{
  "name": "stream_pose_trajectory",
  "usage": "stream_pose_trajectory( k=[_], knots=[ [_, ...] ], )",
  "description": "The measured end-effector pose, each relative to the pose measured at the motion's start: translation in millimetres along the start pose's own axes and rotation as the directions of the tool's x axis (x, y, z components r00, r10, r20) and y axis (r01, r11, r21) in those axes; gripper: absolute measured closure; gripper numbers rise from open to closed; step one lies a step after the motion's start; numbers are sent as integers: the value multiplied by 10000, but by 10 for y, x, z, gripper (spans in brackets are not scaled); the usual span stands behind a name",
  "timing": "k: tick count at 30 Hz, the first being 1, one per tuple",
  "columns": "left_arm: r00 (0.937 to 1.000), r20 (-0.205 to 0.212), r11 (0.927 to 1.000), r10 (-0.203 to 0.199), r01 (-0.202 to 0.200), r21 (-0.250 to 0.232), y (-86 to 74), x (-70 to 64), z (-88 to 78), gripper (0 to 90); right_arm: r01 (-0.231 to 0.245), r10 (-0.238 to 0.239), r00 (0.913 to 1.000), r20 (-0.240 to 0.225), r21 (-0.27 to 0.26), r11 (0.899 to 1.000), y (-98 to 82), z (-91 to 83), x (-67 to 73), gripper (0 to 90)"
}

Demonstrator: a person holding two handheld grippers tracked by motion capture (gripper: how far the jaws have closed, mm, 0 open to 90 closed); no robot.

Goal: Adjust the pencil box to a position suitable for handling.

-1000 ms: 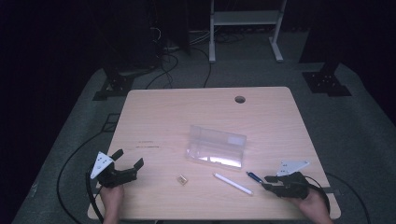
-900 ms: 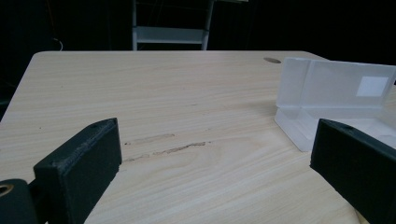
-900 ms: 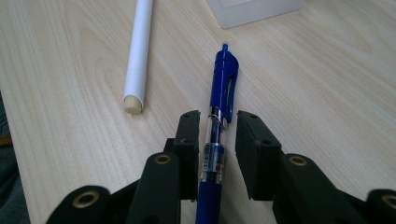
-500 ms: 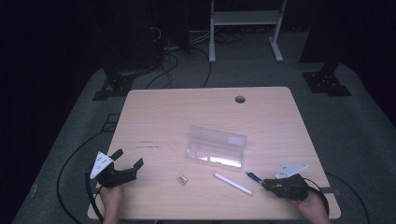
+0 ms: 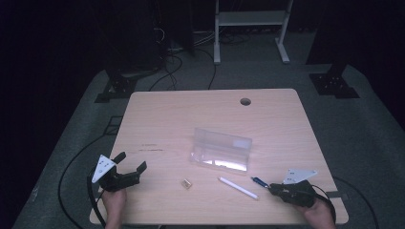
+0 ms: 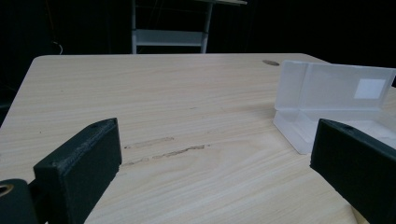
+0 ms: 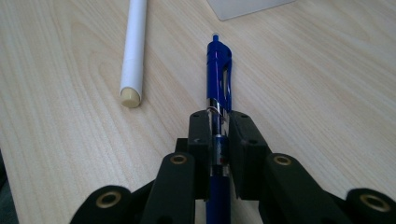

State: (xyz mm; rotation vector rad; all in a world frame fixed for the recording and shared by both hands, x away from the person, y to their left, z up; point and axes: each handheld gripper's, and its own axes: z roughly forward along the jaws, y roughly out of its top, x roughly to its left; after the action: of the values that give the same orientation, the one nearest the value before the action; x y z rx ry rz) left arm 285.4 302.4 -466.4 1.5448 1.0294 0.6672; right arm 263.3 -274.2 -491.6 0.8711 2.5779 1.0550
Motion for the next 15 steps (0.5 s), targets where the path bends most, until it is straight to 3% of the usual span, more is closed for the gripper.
stream_pose_trajectory(
  k=[15],
  knots=[
    [10000,-10,10000,16,-16,-36,4,15,-4,11,-384,385,9993,7,-476,9981,11,-87,-2,792]
  ],
)
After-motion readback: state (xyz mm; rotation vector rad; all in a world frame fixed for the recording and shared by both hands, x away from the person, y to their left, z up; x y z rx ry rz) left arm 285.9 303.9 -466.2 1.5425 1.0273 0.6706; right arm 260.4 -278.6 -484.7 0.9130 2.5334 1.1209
